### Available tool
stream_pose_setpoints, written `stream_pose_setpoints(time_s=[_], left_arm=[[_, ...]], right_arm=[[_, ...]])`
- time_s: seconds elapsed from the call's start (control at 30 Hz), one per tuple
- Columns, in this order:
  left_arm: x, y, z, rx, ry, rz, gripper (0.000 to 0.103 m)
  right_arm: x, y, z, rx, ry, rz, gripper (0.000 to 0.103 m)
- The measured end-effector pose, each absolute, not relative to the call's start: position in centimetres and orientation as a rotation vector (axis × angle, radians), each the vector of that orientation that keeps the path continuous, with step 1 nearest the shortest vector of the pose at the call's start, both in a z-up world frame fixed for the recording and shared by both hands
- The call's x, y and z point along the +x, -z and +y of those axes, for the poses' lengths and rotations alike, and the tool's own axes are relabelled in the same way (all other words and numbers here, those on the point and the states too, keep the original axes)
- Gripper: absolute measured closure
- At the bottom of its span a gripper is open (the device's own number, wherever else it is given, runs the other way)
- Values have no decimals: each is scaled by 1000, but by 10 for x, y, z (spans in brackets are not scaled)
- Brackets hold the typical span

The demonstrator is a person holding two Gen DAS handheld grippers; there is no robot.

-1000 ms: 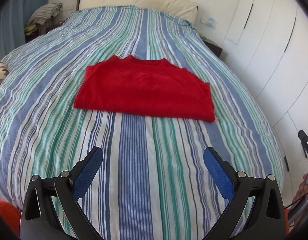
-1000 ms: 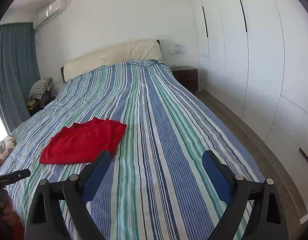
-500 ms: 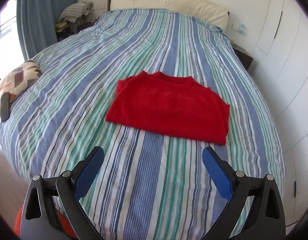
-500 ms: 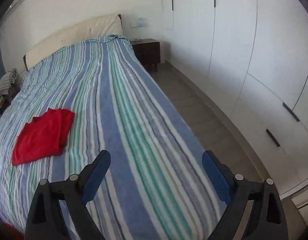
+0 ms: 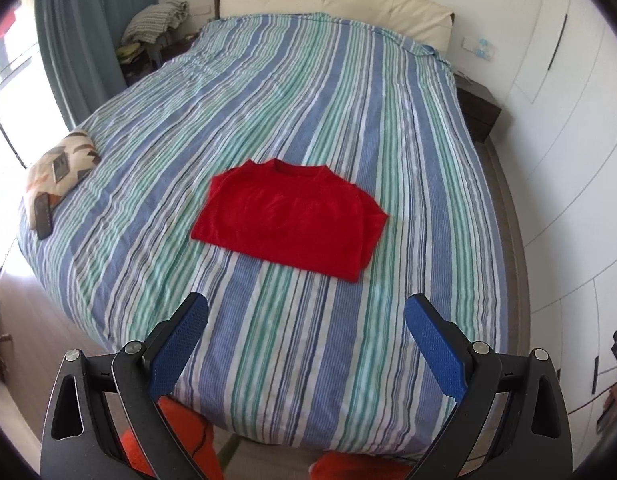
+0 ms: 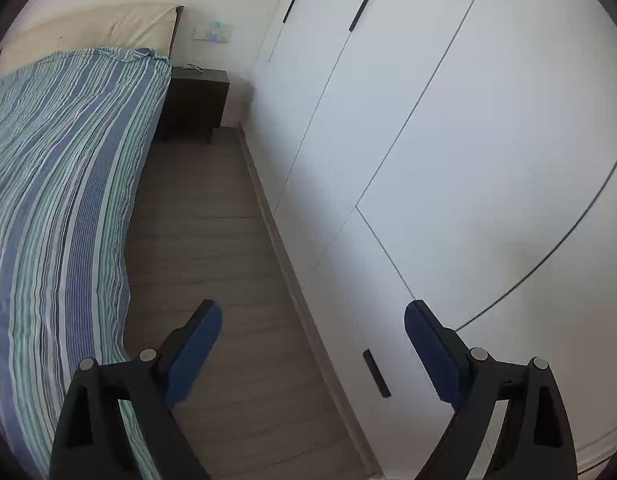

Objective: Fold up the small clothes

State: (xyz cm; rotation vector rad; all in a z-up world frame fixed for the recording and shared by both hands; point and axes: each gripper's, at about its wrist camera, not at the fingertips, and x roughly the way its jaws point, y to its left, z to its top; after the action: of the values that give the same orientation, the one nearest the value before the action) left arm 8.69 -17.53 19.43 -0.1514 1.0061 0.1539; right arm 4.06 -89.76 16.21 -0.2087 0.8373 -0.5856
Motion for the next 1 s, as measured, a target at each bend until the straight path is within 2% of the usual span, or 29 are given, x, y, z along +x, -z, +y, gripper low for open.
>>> stream_pose_setpoints(time_s=[0.13,0.3,0.43,0.5,0.6,0.77,0.9,1.0], left_arm=[[97,-167,-174,-186,-197,1055,3],[104,-102,-156,-342,-255,1179,4],[90,-74,-155,-367,-279,1288,13],[81,-78,-148,-410,-294,1291,13],[58,-94,-138,-405,-389,1206,12],[-19,-110,-144,-467,-702,1138,11],[-80,-116,-196,-521,-890,1119,6],[-88,-107,-228,-557,-890,1174,6]], right_arm=[[115,-193,-879,-283,464,778,11],[196,-236,-814,-399,328,786,11],[234,-257,-796,-304,327,844,11],[250,-261,-798,-209,344,853,11],[274,-247,-804,-83,333,869,11],[319,-189,-823,-30,198,917,11],[346,-155,-864,-143,163,1003,12],[364,-177,-885,-327,175,941,12]])
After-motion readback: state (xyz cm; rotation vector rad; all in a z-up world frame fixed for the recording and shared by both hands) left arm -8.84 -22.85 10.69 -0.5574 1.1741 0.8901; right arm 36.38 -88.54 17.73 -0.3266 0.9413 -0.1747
